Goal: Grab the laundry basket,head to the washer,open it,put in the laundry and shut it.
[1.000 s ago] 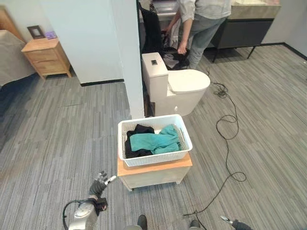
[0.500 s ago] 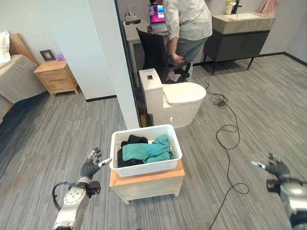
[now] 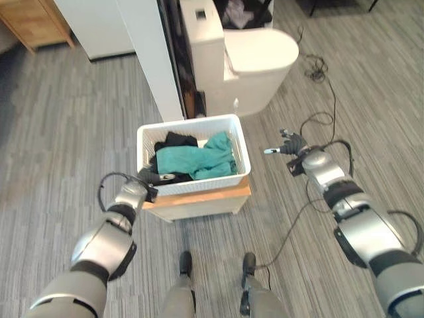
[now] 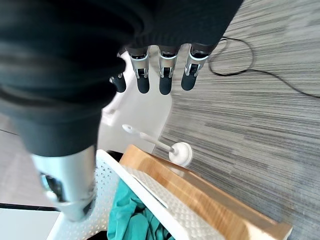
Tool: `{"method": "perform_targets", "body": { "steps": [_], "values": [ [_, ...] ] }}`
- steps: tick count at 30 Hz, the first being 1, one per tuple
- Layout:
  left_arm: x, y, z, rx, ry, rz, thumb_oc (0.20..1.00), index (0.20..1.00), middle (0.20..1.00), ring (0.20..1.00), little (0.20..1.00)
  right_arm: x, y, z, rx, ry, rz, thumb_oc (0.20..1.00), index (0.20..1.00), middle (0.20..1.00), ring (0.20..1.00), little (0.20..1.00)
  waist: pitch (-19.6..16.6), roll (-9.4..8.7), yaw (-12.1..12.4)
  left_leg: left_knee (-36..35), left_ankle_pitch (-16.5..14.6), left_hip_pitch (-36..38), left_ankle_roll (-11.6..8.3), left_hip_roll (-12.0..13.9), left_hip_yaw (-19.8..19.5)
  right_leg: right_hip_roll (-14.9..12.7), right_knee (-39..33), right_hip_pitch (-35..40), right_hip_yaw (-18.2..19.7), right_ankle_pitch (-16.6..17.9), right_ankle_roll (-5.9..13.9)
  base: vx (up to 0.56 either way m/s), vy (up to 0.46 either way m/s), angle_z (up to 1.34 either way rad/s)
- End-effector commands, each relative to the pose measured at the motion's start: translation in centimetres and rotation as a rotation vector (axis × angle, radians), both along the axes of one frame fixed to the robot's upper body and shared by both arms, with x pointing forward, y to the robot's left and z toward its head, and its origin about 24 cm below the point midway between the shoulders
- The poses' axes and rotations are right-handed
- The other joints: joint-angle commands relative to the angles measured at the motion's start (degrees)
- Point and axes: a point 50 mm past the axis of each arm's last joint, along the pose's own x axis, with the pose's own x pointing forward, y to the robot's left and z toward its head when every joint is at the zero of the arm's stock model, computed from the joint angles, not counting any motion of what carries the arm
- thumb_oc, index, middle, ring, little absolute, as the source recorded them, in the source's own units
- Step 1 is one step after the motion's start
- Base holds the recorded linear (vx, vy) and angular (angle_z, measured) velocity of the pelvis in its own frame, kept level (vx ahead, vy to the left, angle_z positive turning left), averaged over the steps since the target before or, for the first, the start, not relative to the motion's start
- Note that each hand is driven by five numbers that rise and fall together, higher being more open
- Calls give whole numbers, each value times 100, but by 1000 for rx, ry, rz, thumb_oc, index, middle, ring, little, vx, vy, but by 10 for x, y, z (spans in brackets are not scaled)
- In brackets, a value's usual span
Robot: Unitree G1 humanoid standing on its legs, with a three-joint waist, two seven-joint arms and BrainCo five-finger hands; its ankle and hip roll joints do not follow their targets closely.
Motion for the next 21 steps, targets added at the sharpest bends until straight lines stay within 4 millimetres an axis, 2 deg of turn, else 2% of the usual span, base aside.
{"method": "perform_targets", "body": {
  "steps": [1,4,5,7,8,9,11,14,16,17,18,19,21],
  "values": [
    [24,16,81,69,-236,63,1000,1000,1000,1000,1000,11,-7,46,-2,-130,-41,1000,1000,1000,1000,1000,323,-154,31,32,-158,4,146,-145,-129,-179,237,-68,-22,-179,276,-33,-5,2],
    [30,7,104,71,-349,36,1000,1000,1000,1000,1000,9,-19,49,-11,-145,-65,1000,1000,1000,1000,1000,362,-144,81,32,-169,-53,141,-158,-140,-194,210,-95,-43,-183,280,0,0,0],
    [30,7,104,71,-349,36,1000,1000,1000,1000,1000,9,-19,49,-11,-145,-65,1000,1000,1000,1000,1000,361,-142,82,32,-169,-53,141,-158,-141,-193,211,-96,-43,-184,279,0,0,0],
    [32,-12,130,35,-521,-42,1000,1000,1000,1000,1000,5,-32,47,7,-160,-92,1000,1000,1000,1000,1000,381,-122,143,32,-196,-68,150,-177,-179,-214,227,-86,-75,-215,269,7,-14,4],
    [32,-12,130,36,-519,-41,1000,1000,1000,1000,1000,4,-32,46,6,-159,-92,1000,1000,1000,1000,1000,377,-121,141,32,-197,-65,150,-177,-180,-214,227,-83,-76,-216,269,9,4,5],
    [27,-23,145,17,-629,-105,1000,1000,1000,1000,1000,1,-38,43,18,-164,-101,1000,1000,1000,1000,1000,382,-95,184,32,-224,-61,156,-192,-193,-232,228,-76,-92,-239,268,11,12,4],
    [23,-23,149,31,-658,-126,1000,1000,1000,1000,1000,-1,-43,42,22,-163,-109,1000,1000,1000,1000,1000,384,-76,209,32,-237,-63,158,-205,-190,-237,240,-74,-100,-263,266,7,10,2],
    [23,-18,145,23,-640,-102,1000,1000,1000,1000,1000,0,-45,48,15,-172,-113,1000,1000,1000,1000,1000,430,-54,211,40,-239,-86,164,-216,-184,-251,282,-116,-87,-270,264,-4,10,0],
    [27,5,134,-3,-550,25,1000,1000,1000,1000,1000,3,-43,60,-13,-179,-112,1000,1000,1000,1000,1000,500,-53,189,71,-213,-149,161,-221,-185,-271,343,-190,-76,-261,264,0,0,0],
    [28,5,135,-3,-552,24,1000,1000,1000,1000,1000,4,-43,60,-13,-180,-111,1000,1000,1000,1000,1000,508,-53,188,72,-213,-151,161,-221,-186,-272,346,-192,-77,-262,264,0,0,0],
    [27,24,130,-8,-491,116,1000,1000,1000,1000,1000,8,-32,65,-49,-179,-86,1000,1000,1000,1000,1000,553,-84,148,88,-201,-174,158,-219,-168,-270,353,-224,-57,-243,261,8,15,-3],
    [27,24,130,-8,-492,116,1000,1000,1000,1000,1000,8,-32,65,-49,-179,-86,1000,1000,1000,1000,1000,554,-85,149,88,-201,-173,158,-219,-168,-270,354,-223,-57,-243,261,15,30,-10],
    [22,44,133,16,-461,196,1000,1000,1000,1000,1000,11,-15,71,-57,-207,-39,1000,1000,1000,1000,1000,641,-149,103,151,-213,-236,166,-207,-131,-259,352,-279,-7,-224,260,12,20,-7]
  ]
}}
